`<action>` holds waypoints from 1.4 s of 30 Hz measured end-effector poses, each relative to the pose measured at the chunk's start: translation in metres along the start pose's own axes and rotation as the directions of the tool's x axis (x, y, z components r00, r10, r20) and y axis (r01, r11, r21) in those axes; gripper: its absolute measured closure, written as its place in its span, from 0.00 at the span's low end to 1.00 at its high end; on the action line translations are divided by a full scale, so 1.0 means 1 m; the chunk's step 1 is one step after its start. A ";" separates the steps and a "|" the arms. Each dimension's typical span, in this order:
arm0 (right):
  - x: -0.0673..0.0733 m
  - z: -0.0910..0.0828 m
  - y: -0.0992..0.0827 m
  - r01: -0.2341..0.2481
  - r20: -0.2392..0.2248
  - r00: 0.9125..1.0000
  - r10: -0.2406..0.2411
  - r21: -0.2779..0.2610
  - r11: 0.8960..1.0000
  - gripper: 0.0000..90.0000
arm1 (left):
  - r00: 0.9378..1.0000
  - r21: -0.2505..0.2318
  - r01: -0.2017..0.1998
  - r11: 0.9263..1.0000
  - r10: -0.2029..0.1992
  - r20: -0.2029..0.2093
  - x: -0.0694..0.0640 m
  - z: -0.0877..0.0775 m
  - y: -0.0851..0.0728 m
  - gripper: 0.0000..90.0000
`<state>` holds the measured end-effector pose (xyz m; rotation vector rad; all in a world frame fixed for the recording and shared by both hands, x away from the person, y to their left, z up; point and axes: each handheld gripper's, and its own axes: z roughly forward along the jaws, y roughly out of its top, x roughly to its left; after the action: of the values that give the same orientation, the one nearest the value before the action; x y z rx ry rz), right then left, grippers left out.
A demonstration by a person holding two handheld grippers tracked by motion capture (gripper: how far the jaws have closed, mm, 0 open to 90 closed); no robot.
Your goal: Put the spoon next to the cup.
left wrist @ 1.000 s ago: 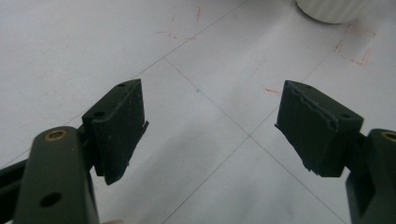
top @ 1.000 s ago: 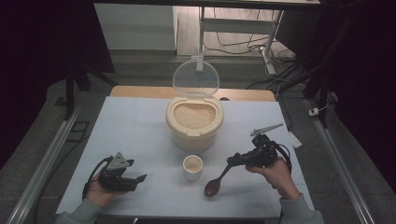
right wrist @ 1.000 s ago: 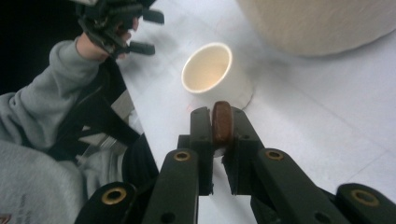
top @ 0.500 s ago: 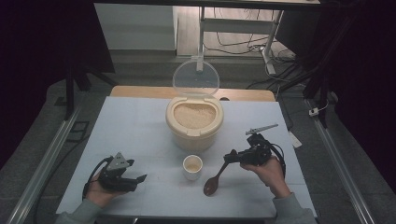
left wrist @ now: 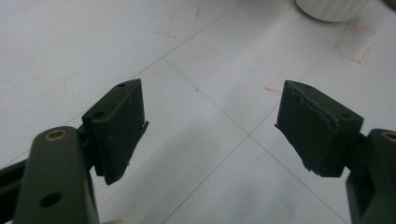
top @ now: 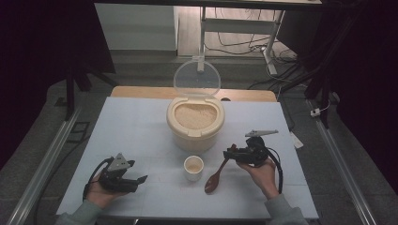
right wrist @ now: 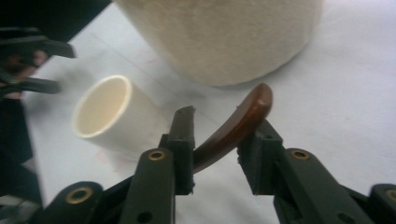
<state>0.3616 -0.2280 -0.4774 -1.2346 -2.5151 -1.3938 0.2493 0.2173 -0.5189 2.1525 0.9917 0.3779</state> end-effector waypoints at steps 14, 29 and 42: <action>-0.016 0.026 -0.010 -0.022 0.092 0.996 0.020 0.028 0.999 0.60 | 1.000 0.004 -0.003 1.000 0.003 0.000 0.000 0.001 0.000 0.26; -0.014 0.042 -0.013 0.042 0.191 0.980 -0.057 0.085 0.996 0.44 | 1.000 0.008 -0.007 1.000 0.007 0.002 0.000 0.001 0.000 0.26; -0.016 0.045 -0.013 0.058 0.276 0.958 -0.079 0.083 0.995 0.30 | 1.000 0.011 -0.008 1.000 0.008 0.003 -0.001 0.001 0.000 0.26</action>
<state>0.3800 -0.2098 -0.5195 -1.4347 -2.7892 -1.1999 0.2493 0.2166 -0.5198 2.1668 0.9861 0.3735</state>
